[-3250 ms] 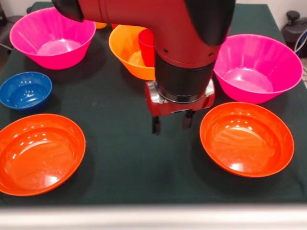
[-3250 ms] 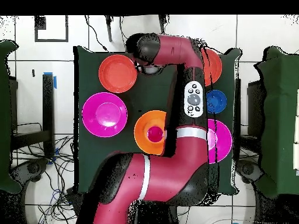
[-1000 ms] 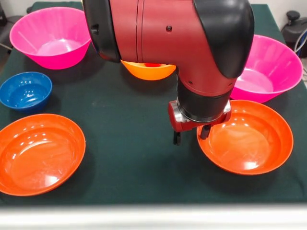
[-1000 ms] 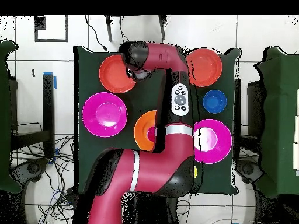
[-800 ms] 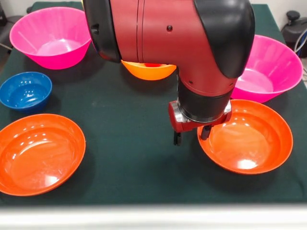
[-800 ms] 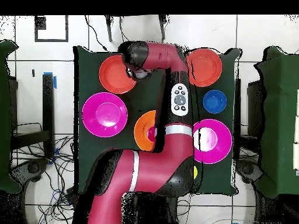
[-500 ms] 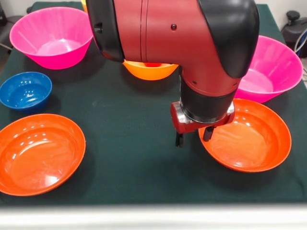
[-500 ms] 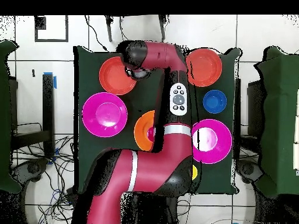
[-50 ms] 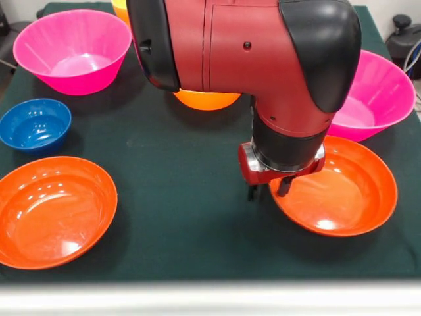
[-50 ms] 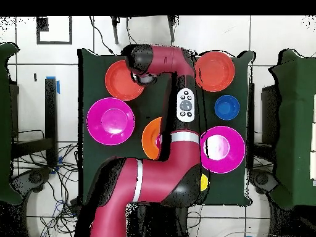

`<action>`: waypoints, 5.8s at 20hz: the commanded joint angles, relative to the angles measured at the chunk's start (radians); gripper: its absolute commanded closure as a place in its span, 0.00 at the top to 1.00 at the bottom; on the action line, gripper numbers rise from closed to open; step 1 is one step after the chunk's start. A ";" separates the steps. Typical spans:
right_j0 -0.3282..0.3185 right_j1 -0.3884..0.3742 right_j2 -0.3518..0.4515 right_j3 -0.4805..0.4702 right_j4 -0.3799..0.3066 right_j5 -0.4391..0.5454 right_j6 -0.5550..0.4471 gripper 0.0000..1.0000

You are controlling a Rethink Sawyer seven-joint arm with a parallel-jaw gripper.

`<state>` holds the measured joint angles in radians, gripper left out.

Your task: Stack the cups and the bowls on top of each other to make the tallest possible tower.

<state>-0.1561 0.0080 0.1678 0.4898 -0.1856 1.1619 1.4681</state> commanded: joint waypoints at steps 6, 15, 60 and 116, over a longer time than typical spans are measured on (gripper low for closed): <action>0.030 0.009 0.009 0.021 0.012 -0.031 0.168 0.00; 0.031 -0.004 -0.013 0.059 0.044 -0.063 0.171 0.00; 0.107 0.103 -0.041 -0.120 0.085 -0.017 0.339 0.00; 0.133 0.083 -0.102 -0.201 0.176 0.181 0.359 1.00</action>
<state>-0.0377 0.1231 0.0227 0.2411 -0.0204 1.2318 1.7239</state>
